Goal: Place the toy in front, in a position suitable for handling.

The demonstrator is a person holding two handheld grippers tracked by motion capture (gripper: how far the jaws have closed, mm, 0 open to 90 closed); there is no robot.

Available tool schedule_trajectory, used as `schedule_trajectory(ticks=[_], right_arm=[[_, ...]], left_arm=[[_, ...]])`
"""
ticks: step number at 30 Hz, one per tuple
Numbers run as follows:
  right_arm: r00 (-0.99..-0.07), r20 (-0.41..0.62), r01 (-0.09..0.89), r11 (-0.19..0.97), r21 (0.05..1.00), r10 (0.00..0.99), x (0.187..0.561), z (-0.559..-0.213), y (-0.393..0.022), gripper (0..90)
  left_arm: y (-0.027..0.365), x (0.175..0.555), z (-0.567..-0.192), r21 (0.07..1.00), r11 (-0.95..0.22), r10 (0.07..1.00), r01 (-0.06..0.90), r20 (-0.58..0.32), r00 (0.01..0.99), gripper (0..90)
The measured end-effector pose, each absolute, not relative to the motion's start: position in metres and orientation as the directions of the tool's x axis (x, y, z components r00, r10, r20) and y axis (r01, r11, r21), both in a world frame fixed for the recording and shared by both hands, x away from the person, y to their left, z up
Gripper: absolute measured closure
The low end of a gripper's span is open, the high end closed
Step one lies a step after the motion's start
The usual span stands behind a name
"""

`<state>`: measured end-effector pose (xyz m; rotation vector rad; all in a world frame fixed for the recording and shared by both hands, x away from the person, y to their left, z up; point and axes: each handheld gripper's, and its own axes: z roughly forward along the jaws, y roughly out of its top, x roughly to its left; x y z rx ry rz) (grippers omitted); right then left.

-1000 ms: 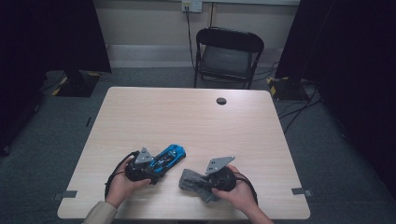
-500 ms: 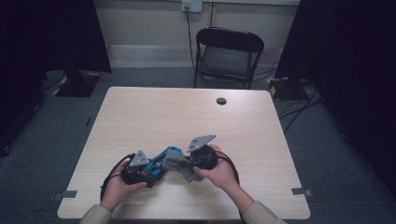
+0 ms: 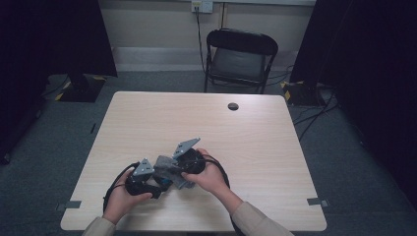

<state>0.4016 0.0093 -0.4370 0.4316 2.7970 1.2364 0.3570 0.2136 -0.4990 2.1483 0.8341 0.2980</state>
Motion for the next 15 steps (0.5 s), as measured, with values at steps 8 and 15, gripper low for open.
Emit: schedule_trajectory(ticks=[8,15], right_arm=[[-0.962,0.008,0.202,0.691,0.694,0.273,0.4,-0.44,0.014,81.3],[-0.932,0.012,0.271,0.676,0.685,0.361,0.416,-0.442,-0.016,81.4]], left_arm=[[0.213,0.356,-0.499,0.753,-0.473,0.65,0.458,-0.053,0.758,23.5],[0.213,0.356,-0.499,0.753,-0.476,0.65,0.454,-0.046,0.758,23.6]])
